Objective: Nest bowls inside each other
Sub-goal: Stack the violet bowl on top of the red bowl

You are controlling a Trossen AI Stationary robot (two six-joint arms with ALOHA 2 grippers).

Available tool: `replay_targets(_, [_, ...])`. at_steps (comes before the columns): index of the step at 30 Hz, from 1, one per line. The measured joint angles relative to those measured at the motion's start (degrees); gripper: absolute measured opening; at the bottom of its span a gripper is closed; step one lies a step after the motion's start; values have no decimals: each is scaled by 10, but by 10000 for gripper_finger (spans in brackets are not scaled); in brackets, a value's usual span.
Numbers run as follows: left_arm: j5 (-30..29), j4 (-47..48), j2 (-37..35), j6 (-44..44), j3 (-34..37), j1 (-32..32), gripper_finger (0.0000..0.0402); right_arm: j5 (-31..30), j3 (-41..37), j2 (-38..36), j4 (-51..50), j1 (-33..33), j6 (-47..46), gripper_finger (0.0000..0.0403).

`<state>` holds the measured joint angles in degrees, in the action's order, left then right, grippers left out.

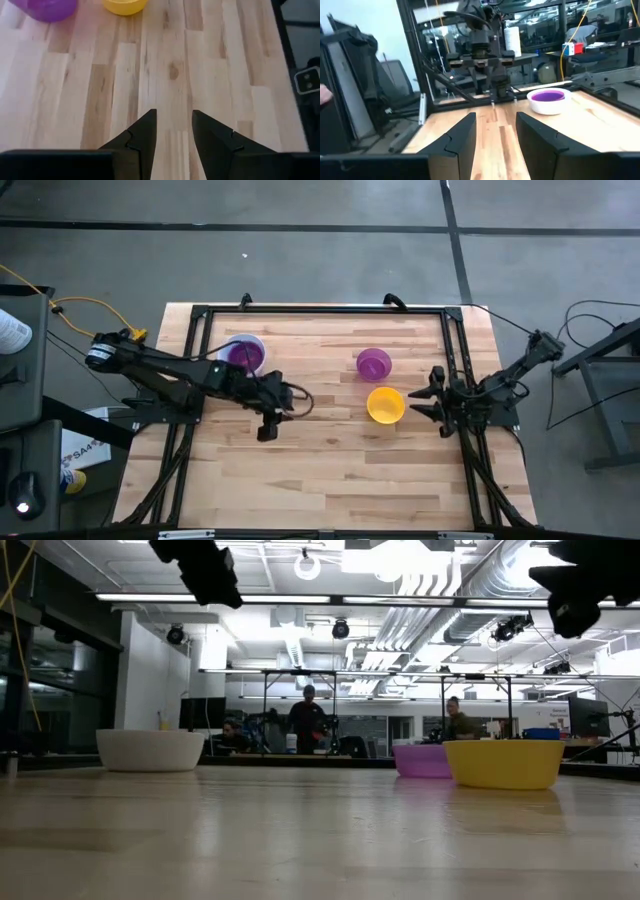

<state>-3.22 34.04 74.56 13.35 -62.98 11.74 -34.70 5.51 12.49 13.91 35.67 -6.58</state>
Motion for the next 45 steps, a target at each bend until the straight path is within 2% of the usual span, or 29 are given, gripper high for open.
replay_targets(6, [-91, 26, -3, -9, 29, 47, 124, 67, 64, 93, -3, -83, 16, 133])
replay_targets(11, [-116, 8, -17, 17, 76, 77, 124, 157, 137, 209, -19, -173, 23, 133])
replay_targets(19, [-176, 12, -66, 39, 124, 124, 124, 272, 285, 402, -114, -300, 4, 133])
replay_targets(24, [-204, 31, -117, 60, 145, 154, 124, 283, 380, 501, -213, -345, 5, 133])
replay_targets(29, [-244, 65, -159, 91, 161, 166, 124, 276, 436, 557, -292, -379, -6, 133])
replay_targets(34, [-275, 105, -178, 125, 162, 164, 124, 271, 448, 588, -336, -407, -30, 133])
replay_targets(40, [-277, 125, -179, 136, 162, 164, 124, 269, 448, 620, -383, -453, -41, 133])
replay_targets(45, [-277, 129, -179, 142, 162, 164, 124, 306, 448, 660, -408, -488, -57, 133])
